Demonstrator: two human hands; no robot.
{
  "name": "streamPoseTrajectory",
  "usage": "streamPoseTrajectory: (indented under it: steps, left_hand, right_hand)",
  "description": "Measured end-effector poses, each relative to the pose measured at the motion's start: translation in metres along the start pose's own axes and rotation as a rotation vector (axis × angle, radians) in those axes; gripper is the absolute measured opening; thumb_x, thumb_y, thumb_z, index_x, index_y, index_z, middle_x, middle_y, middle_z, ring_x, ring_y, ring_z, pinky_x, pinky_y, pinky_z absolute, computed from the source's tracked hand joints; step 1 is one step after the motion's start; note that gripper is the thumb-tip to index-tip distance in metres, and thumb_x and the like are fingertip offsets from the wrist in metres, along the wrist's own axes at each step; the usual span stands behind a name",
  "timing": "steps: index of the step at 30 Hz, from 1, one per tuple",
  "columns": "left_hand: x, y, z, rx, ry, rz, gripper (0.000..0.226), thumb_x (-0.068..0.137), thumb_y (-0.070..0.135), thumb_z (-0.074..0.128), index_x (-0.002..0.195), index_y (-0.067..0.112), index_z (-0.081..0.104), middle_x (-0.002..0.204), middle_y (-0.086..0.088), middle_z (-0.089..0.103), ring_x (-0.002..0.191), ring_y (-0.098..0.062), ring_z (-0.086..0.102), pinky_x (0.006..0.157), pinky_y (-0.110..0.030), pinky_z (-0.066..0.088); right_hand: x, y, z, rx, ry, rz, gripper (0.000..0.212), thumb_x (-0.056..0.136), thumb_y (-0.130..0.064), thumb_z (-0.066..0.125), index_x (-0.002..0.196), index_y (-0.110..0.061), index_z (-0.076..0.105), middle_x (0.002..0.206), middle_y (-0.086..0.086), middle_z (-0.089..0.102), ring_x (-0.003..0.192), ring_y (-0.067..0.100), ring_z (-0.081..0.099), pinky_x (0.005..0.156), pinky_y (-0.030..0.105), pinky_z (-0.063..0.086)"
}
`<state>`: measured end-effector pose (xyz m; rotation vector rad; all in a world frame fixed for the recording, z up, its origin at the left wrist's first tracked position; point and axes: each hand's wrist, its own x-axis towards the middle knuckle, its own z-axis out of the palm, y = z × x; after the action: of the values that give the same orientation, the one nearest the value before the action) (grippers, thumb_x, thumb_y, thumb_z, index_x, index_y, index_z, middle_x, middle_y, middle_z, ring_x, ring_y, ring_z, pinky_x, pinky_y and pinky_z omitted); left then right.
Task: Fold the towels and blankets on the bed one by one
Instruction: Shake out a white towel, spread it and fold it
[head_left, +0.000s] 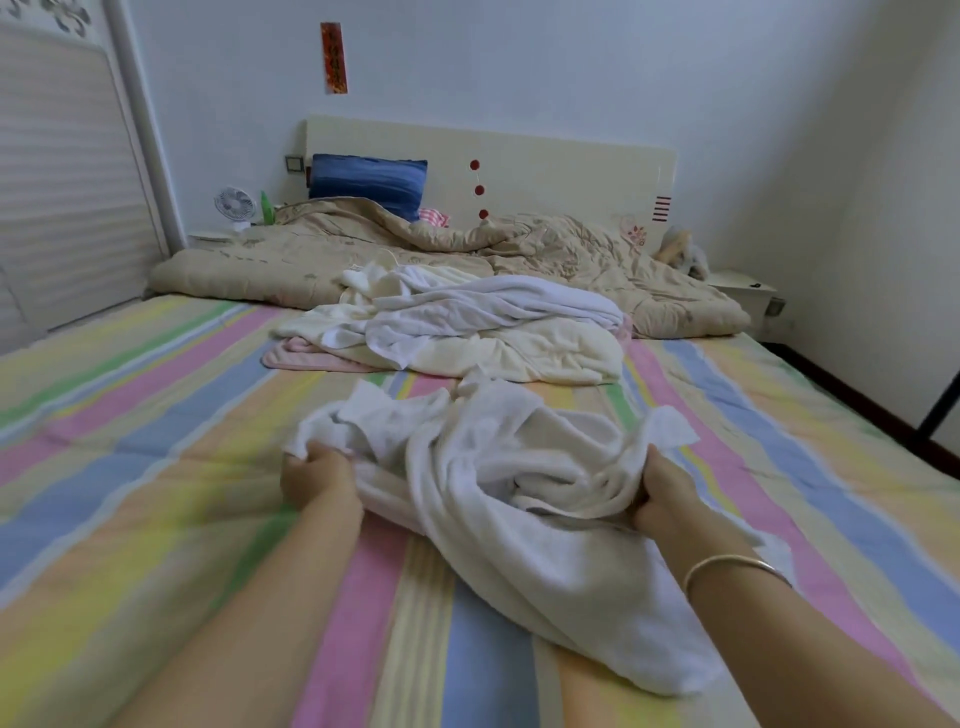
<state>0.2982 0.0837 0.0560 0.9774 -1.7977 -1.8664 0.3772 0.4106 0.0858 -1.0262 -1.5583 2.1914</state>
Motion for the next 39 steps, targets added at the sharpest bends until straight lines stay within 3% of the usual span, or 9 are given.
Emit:
streamPoseTrajectory:
  steps: [4, 8, 11, 14, 19, 26, 30, 35, 39]
  left_hand:
    - [0.034, 0.028, -0.073, 0.185, 0.202, 0.266, 0.04, 0.098, 0.014, 0.042, 0.131, -0.006, 0.051, 0.133, -0.032, 0.048, 0.12, -0.045, 0.049, 0.103, -0.042, 0.037]
    - [0.045, 0.011, -0.098, 0.514, 0.039, 0.231, 0.049, 0.092, 0.013, 0.055, 0.134, -0.008, 0.041, 0.138, -0.03, 0.043, 0.117, -0.047, 0.05, 0.096, -0.051, 0.045]
    - [0.005, -0.007, -0.093, 0.943, -0.203, 0.211, 0.074, 0.097, 0.024, 0.049, 0.151, -0.002, 0.007, 0.159, -0.02, 0.009, 0.135, -0.039, 0.037, 0.103, -0.046, 0.041]
    - [-0.049, -0.007, -0.075, 1.136, -0.312, 0.51, 0.065, 0.103, 0.035, 0.033, 0.153, 0.004, 0.007, 0.161, -0.014, -0.011, 0.145, -0.035, 0.017, 0.111, -0.044, 0.031]
    - [-0.116, -0.003, -0.03, 1.062, -0.566, 0.632, 0.044, 0.101, 0.043, 0.033, 0.135, 0.019, 0.047, 0.137, -0.008, 0.051, 0.118, -0.029, 0.053, 0.092, -0.037, 0.046]
    - [-0.223, -0.013, 0.062, 1.151, -0.771, 0.902, 0.029, 0.094, 0.047, 0.046, 0.102, 0.019, 0.05, 0.115, -0.006, 0.062, 0.103, -0.029, 0.057, 0.077, -0.034, 0.045]
    - [-0.34, -0.027, 0.13, 0.943, -0.942, 1.13, 0.031, 0.096, 0.041, 0.05, 0.11, 0.014, 0.051, 0.111, -0.01, 0.063, 0.103, -0.034, 0.057, 0.075, -0.036, 0.041]
    - [-0.465, -0.072, 0.168, 1.128, -1.273, 1.188, 0.014, 0.092, 0.03, 0.054, 0.095, 0.017, 0.056, 0.113, -0.01, 0.061, 0.103, -0.03, 0.057, 0.075, -0.034, 0.04]
    - [-0.486, -0.083, 0.179, 1.352, -1.219, 1.137, 0.026, 0.084, 0.028, 0.06, 0.107, 0.015, 0.059, 0.118, -0.005, 0.057, 0.106, -0.026, 0.056, 0.085, -0.035, 0.045]
  right_hand:
    - [-0.016, 0.023, 0.02, 0.11, 0.026, 0.065, 0.041, 0.096, -0.034, 0.054, 0.123, -0.003, 0.054, 0.105, 0.018, 0.064, 0.088, 0.034, 0.063, 0.074, 0.046, 0.056]
    - [-0.041, 0.038, 0.037, 0.078, 0.017, 0.074, 0.034, 0.095, -0.042, 0.054, 0.104, -0.01, 0.056, 0.079, 0.009, 0.06, 0.065, 0.025, 0.056, 0.043, 0.028, 0.05]
    - [-0.056, 0.046, 0.041, -0.086, -0.026, 0.067, 0.075, 0.071, -0.071, 0.065, 0.12, -0.015, 0.053, 0.091, 0.008, 0.062, 0.076, 0.029, 0.061, 0.07, 0.04, 0.058]
    - [-0.062, 0.053, 0.037, -0.243, -0.038, -0.023, 0.104, 0.055, -0.068, 0.078, 0.135, -0.009, 0.044, 0.101, 0.011, 0.064, 0.078, 0.031, 0.064, 0.058, 0.036, 0.057]
    - [-0.061, 0.044, -0.005, -0.462, -0.044, -0.172, 0.06, 0.075, -0.027, 0.07, 0.127, -0.01, 0.043, 0.109, 0.01, 0.059, 0.089, 0.028, 0.058, 0.067, 0.036, 0.053]
    - [-0.002, -0.046, -0.187, -0.511, 0.213, -0.487, 0.045, 0.083, -0.016, 0.067, 0.122, -0.008, 0.046, 0.108, 0.008, 0.056, 0.101, 0.032, 0.058, 0.083, 0.046, 0.051]
    - [0.024, -0.086, -0.322, -0.561, 0.44, -0.523, 0.04, 0.086, -0.018, 0.061, 0.121, -0.008, 0.045, 0.105, 0.01, 0.055, 0.094, 0.033, 0.055, 0.074, 0.043, 0.047]
    - [0.052, -0.081, -0.454, -1.125, 0.456, -0.044, 0.076, 0.078, -0.035, 0.068, 0.137, -0.001, 0.035, 0.133, 0.023, 0.047, 0.117, 0.039, 0.05, 0.089, 0.041, 0.047]
    - [0.058, -0.083, -0.455, -1.279, 0.408, -0.172, 0.107, 0.079, -0.03, 0.069, 0.152, -0.02, -0.008, 0.157, 0.013, 0.003, 0.14, 0.038, 0.021, 0.105, 0.047, 0.034]
